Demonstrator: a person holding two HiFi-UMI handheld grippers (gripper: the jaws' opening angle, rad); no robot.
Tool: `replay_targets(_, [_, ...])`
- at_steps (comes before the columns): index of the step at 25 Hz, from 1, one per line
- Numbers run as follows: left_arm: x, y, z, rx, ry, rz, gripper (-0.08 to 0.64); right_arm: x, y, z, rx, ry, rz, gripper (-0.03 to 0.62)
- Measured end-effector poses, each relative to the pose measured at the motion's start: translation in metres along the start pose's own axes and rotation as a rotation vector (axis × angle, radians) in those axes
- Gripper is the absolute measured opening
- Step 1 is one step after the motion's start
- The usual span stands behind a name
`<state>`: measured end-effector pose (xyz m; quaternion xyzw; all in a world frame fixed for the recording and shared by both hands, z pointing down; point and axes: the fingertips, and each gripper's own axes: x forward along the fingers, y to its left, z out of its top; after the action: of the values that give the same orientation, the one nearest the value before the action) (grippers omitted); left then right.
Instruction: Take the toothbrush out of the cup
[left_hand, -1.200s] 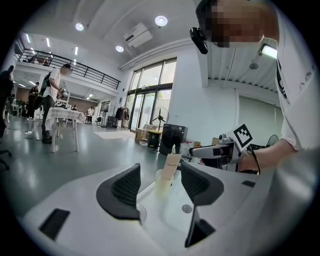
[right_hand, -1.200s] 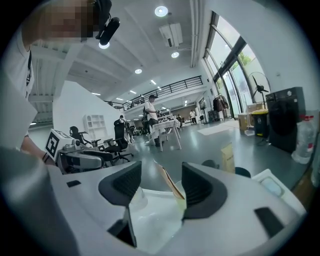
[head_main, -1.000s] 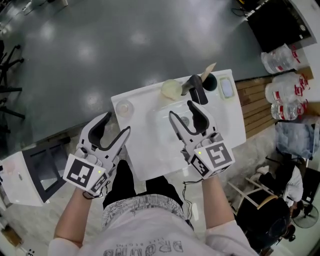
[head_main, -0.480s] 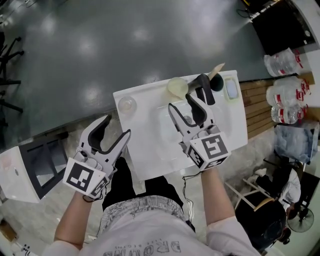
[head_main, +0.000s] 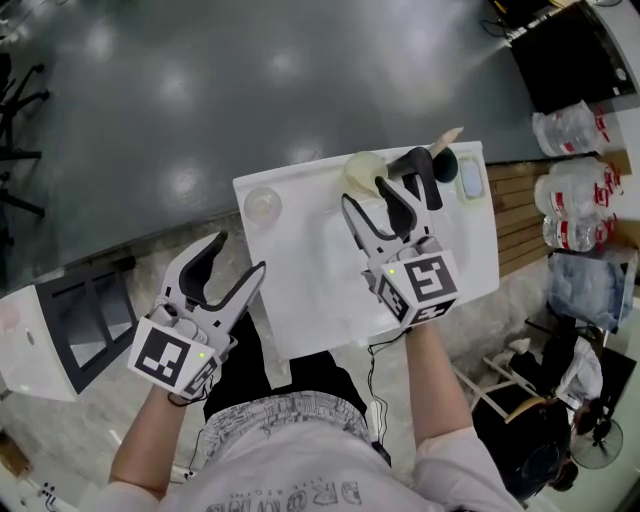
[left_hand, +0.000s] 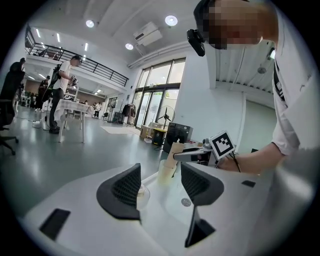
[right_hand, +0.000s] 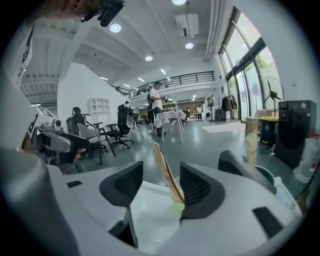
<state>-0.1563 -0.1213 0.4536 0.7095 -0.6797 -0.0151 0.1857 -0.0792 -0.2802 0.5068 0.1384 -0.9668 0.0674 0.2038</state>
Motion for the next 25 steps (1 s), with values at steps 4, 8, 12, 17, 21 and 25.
replay_targets(4, [-0.0046, 0.003, -0.0022, -0.006, -0.001, 0.009, 0.265, 0.0035, -0.0011, 0.0011, -0.005, 0.003, -0.007, 0.232])
replay_targets(8, [-0.0087, 0.0052, -0.0028, -0.014, -0.003, 0.011, 0.265, 0.0045, -0.0005, 0.0007, -0.012, 0.011, -0.02, 0.197])
replay_targets(12, [-0.0063, 0.0061, -0.0019, -0.013, -0.008, 0.012, 0.265, 0.0039, -0.0024, 0.0007, -0.03, 0.016, -0.032, 0.166])
replay_targets(17, [-0.0031, 0.0053, -0.0002, -0.01, -0.011, 0.01, 0.265, 0.0051, -0.0039, 0.0014, -0.037, 0.017, -0.038, 0.123])
replay_targets(21, [-0.0042, 0.004, 0.0004, -0.011, -0.01, 0.007, 0.265, 0.0057, -0.0044, 0.0019, -0.045, 0.016, -0.039, 0.101])
replay_targets(25, [-0.0038, 0.0039, 0.001, -0.01, -0.013, 0.003, 0.265, 0.0068, -0.0056, 0.0015, -0.045, 0.012, -0.036, 0.083])
